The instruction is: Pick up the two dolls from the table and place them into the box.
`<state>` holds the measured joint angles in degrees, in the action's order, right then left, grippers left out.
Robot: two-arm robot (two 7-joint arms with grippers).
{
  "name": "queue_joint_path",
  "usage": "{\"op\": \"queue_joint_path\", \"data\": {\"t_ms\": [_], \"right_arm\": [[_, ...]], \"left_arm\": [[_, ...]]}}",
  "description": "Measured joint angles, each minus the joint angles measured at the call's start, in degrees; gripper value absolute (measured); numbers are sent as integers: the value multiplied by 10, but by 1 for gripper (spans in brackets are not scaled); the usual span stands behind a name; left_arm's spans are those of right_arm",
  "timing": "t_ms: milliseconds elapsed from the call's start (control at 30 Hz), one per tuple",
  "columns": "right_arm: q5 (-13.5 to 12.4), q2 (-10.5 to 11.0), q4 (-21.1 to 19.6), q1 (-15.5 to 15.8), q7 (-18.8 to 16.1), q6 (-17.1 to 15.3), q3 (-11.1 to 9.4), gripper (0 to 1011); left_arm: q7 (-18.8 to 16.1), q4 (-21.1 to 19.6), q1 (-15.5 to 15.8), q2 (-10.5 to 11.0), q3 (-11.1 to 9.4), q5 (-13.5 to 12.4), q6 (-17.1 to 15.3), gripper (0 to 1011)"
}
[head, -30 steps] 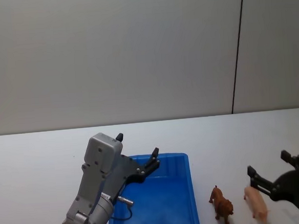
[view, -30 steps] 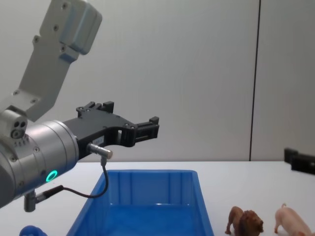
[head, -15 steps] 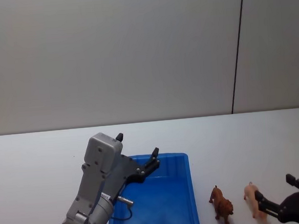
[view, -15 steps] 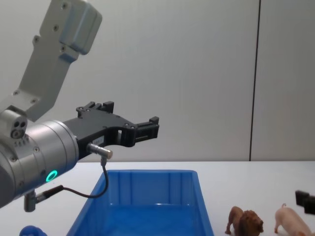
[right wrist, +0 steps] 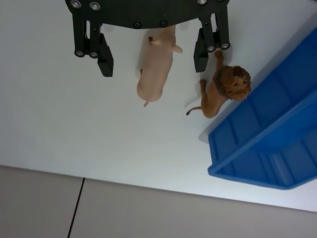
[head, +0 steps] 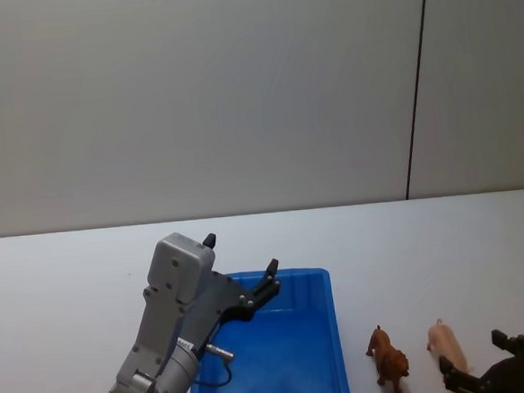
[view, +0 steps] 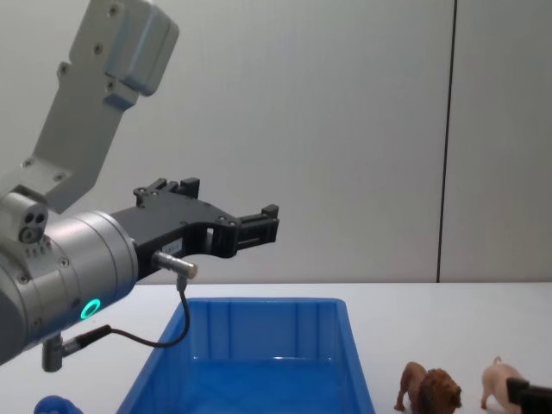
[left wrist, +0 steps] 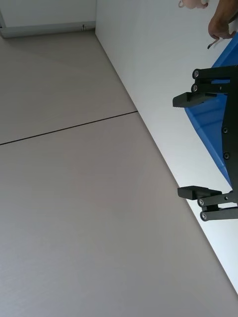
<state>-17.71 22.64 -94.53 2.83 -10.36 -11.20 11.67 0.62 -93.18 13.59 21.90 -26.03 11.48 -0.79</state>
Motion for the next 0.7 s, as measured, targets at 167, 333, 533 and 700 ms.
{"op": "queue_joint_path", "data": {"t_ms": [167, 333, 533, 700], "right_arm": [[3, -8, 16, -9, -1, -8, 4, 1001], [8, -19, 38, -20, -3, -18, 10, 1001], [9, -27, 54, -29, -5, -20, 13, 935], [11, -32, 66, -34, -7, -18, 16, 822]], "left_arm": [[0, 0, 0, 0, 0, 0, 0, 1001], [0, 0, 0, 0, 0, 0, 0, 1001], [0, 0, 0, 0, 0, 0, 0, 1001], [0, 0, 0, 0, 0, 0, 0, 1001]]}}
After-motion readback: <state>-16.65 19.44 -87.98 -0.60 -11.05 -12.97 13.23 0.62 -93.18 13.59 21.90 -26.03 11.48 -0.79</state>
